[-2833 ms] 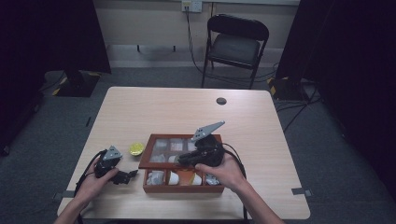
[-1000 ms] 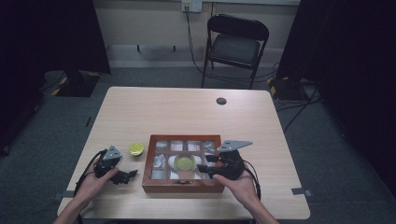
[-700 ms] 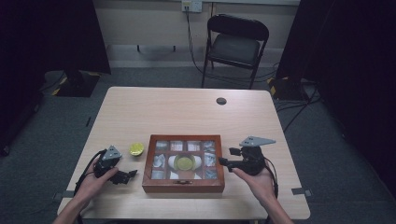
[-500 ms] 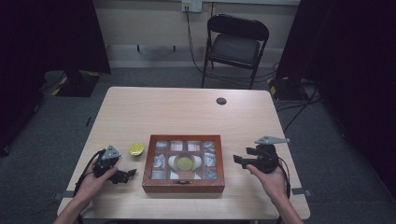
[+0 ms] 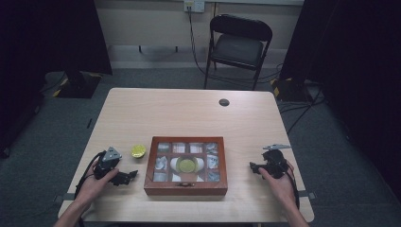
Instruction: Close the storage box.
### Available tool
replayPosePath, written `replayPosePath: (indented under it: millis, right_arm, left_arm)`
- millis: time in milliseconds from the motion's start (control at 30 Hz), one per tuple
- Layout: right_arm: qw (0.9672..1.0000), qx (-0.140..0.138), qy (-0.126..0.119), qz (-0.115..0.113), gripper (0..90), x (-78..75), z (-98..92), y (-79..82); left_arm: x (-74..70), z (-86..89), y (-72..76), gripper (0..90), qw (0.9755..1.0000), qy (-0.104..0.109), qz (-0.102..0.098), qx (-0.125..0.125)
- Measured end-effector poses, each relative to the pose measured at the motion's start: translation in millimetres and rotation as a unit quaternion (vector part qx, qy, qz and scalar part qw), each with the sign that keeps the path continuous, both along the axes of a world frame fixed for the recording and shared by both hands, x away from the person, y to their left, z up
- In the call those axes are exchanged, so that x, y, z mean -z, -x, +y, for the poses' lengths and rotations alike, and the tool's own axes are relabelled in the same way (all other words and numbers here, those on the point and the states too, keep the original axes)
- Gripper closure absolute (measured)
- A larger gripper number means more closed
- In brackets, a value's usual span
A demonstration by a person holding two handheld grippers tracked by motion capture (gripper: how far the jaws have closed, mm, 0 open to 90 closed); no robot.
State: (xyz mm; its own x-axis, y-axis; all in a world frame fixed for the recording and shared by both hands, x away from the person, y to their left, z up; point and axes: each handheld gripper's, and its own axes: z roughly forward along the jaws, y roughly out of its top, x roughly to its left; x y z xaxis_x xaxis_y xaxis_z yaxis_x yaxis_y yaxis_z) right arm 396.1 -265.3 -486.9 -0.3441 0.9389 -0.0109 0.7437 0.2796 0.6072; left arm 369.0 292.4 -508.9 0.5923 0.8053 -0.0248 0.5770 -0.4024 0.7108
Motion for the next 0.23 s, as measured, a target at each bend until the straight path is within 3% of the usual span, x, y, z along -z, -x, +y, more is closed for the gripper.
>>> replayPosePath:
  millis: [167, 233]
  right_arm:
    - [0.9976, 0.013, -0.019, -0.065, 13.8, 12.1, 2.3, 7.5]
    - [0.9968, 0.011, -0.025, -0.075, 13.7, 14.3, 0.8, 8.7]
  left_arm:
    - [0.0, 0.0, 0.0, 0.1, 1.0, 0.0, 0.0, 0.0]
    - [-0.1, 0.4, -0.4, 0.0, 1.0, -0.001, 0.0, -0.007]
